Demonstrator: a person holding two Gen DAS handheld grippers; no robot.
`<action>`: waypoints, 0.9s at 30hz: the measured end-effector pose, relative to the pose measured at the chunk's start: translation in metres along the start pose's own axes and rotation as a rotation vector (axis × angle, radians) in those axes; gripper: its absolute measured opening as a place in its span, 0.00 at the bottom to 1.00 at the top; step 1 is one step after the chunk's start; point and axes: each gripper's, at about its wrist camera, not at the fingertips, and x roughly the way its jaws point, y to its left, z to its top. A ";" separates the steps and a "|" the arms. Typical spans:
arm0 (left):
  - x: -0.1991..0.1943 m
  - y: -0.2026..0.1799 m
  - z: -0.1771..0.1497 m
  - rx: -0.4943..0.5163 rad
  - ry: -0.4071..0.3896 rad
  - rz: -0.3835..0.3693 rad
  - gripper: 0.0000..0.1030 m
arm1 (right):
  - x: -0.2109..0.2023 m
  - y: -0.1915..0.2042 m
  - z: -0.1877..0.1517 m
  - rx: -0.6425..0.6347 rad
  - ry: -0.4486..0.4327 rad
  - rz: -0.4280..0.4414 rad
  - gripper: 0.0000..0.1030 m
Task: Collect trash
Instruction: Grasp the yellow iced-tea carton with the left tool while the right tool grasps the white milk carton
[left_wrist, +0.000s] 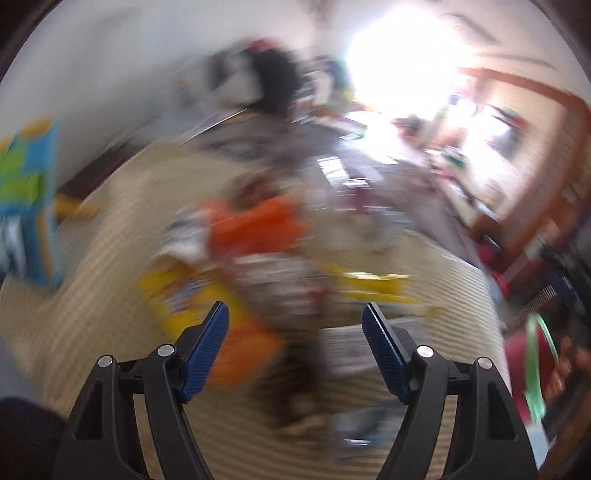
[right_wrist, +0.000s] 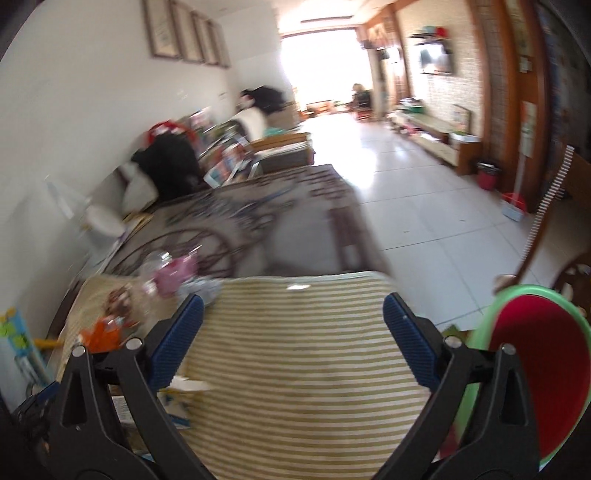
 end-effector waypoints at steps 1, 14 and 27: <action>0.007 0.019 0.003 -0.056 0.024 0.023 0.69 | 0.004 0.010 -0.001 -0.011 0.012 0.022 0.93; 0.076 0.062 0.024 -0.252 0.166 0.087 0.72 | 0.032 0.049 -0.014 -0.053 0.110 0.104 0.95; 0.060 0.067 0.009 -0.180 0.134 0.000 0.62 | 0.046 0.124 -0.029 -0.271 0.188 0.203 0.95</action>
